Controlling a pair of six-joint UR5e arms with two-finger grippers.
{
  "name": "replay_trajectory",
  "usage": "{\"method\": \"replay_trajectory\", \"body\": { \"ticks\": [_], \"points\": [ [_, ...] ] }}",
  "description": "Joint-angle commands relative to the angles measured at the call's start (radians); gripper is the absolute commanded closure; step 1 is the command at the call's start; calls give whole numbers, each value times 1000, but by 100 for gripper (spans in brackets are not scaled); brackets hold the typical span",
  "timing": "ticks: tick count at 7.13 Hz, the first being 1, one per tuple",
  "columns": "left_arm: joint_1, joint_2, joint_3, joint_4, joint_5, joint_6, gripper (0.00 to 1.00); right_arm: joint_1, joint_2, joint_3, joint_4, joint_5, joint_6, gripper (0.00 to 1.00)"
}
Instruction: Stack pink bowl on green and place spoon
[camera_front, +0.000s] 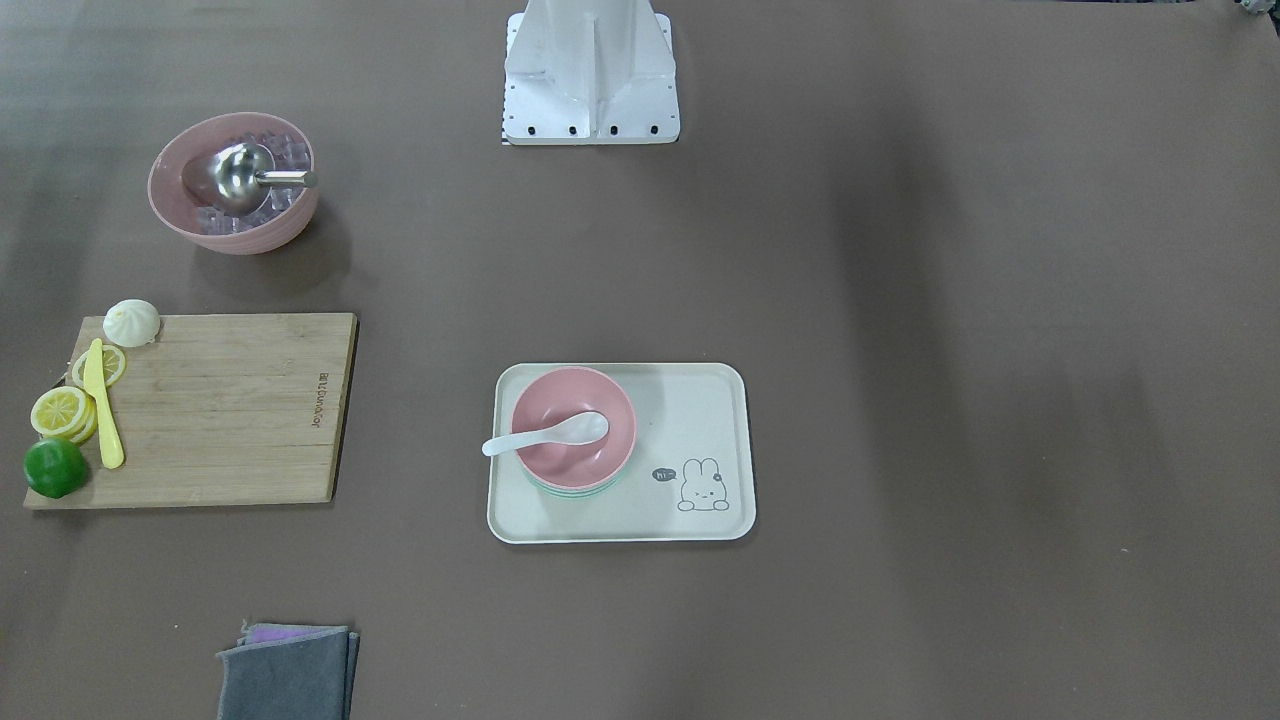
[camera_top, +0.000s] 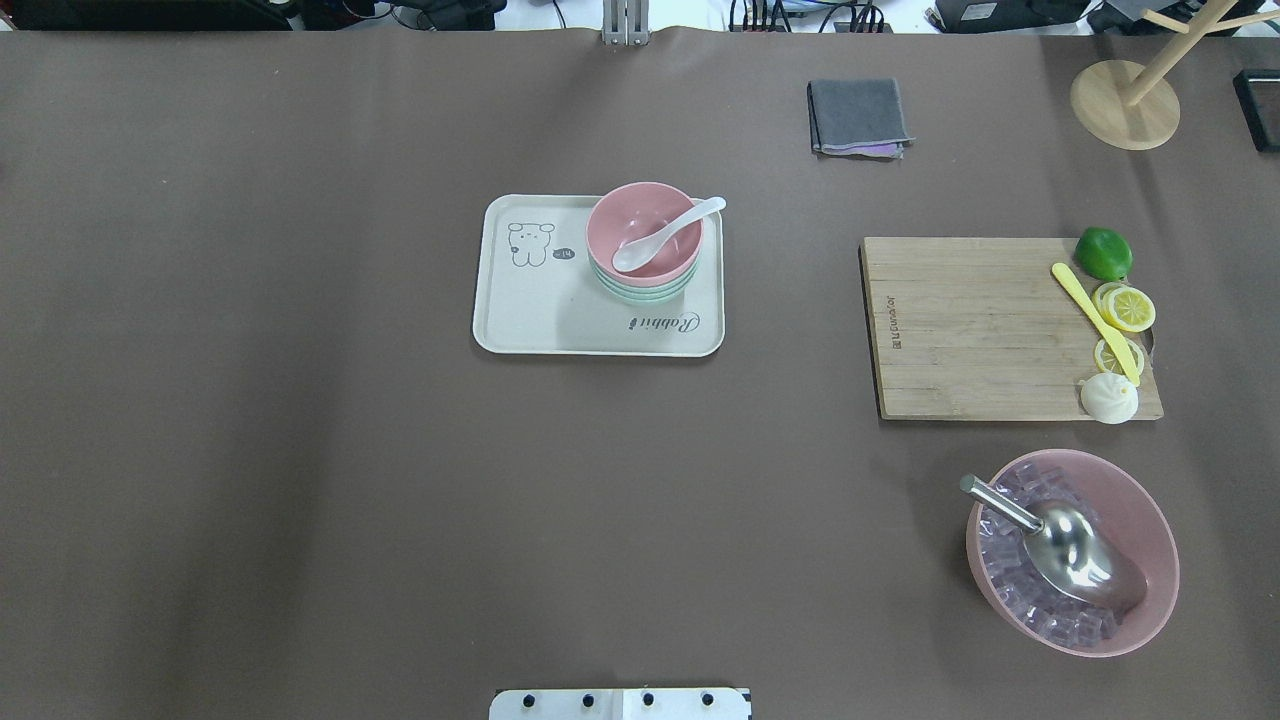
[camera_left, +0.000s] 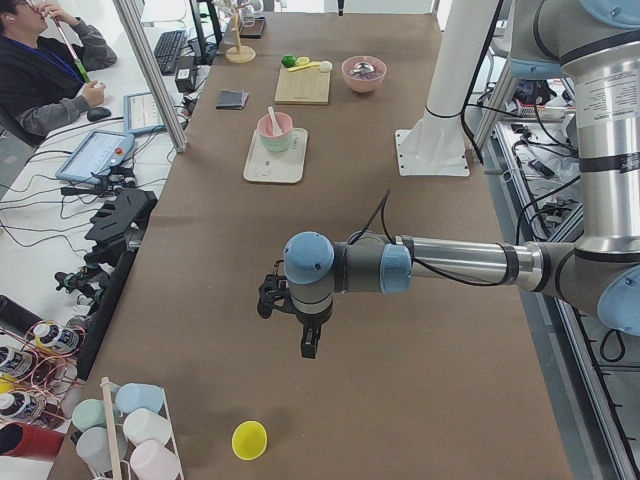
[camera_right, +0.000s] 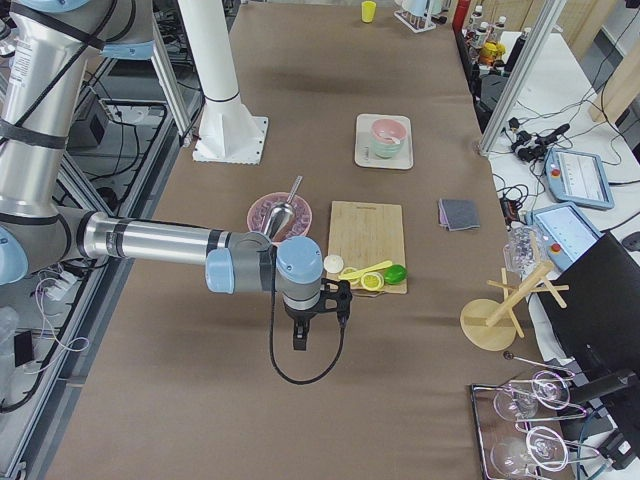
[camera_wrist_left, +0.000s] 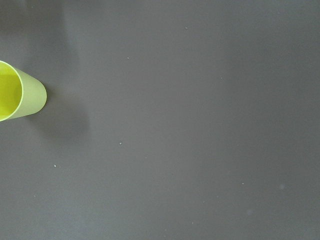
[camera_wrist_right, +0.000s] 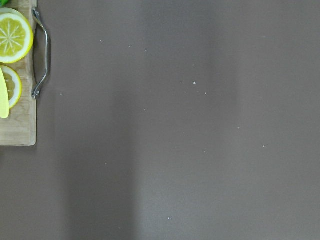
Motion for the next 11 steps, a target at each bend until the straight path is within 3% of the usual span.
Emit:
{"method": "replay_trajectory", "body": {
  "ticks": [1,11],
  "points": [
    [0,-2,-1,0,0,0,2,2,1,2,-1,-1,-1,0],
    [-2,6,2,-25,0,0,2,0,-4,0,2,37,8,0]
  ]
}}
